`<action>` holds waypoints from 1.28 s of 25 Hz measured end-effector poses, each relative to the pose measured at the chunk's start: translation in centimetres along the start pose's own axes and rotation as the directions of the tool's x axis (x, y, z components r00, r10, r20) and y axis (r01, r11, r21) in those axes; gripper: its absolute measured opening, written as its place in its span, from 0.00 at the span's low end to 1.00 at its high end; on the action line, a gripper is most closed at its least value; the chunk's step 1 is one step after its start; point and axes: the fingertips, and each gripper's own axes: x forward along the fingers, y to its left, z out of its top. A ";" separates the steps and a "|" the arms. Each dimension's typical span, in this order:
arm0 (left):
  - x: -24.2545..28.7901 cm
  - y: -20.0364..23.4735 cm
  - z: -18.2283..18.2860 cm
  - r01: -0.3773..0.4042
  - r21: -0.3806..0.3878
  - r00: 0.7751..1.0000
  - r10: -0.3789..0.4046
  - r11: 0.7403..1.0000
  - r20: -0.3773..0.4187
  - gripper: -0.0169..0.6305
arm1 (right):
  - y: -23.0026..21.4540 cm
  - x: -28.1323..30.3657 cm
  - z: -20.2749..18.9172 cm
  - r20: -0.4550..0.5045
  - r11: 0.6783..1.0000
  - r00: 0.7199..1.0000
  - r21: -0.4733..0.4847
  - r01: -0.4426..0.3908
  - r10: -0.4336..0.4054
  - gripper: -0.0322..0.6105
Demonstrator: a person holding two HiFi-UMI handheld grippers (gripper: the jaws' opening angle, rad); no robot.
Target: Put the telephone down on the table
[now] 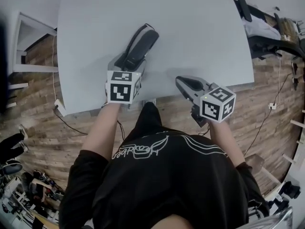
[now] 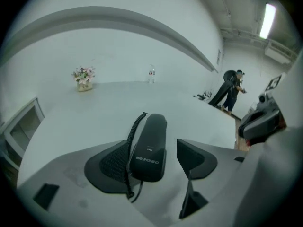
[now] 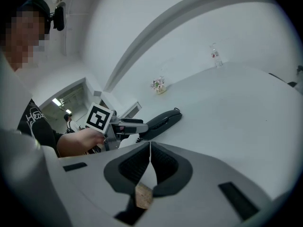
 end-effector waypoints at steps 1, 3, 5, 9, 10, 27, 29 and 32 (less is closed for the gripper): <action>-1.2 -0.3 0.4 0.016 -0.054 1.000 -0.015 0.998 0.024 0.49 | 0.3 -0.4 0.0 0.004 1.000 1.000 -0.010 -0.003 0.003 0.11; -3.8 -1.1 1.1 0.059 -0.152 0.996 -0.047 0.987 0.081 0.49 | 1.0 -1.3 0.1 0.017 0.999 1.000 -0.032 -0.013 0.013 0.11; -6.5 -2.5 1.5 0.119 -0.207 0.987 -0.093 0.971 0.132 0.49 | 2.0 -2.2 0.4 0.036 0.998 0.999 -0.058 -0.028 0.030 0.11; -11.8 -7.1 0.8 0.289 -0.266 0.949 -0.240 0.920 0.202 0.49 | 5.2 -4.8 0.6 0.075 0.991 0.995 -0.119 -0.056 0.065 0.11; -13.1 -8.2 0.7 0.320 -0.274 0.938 -0.263 0.907 0.224 0.49 | 6.1 -5.5 0.6 0.086 0.989 0.993 -0.133 -0.066 0.078 0.11; -30.9 -26.0 -2.2 0.428 -0.116 0.813 -0.326 0.896 0.482 0.04 | 20.3 -22.3 -3.7 0.248 0.908 0.903 -0.325 -0.264 0.351 0.11; -31.7 -26.4 -1.8 0.423 -0.091 0.812 -0.333 0.902 0.479 0.04 | 20.9 -22.8 -3.0 0.254 0.905 0.903 -0.344 -0.252 0.348 0.11; -32.9 -27.1 -1.7 0.403 -0.064 0.814 -0.325 0.913 0.482 0.04 | 22.2 -23.6 -3.3 0.260 0.893 0.898 -0.379 -0.243 0.355 0.11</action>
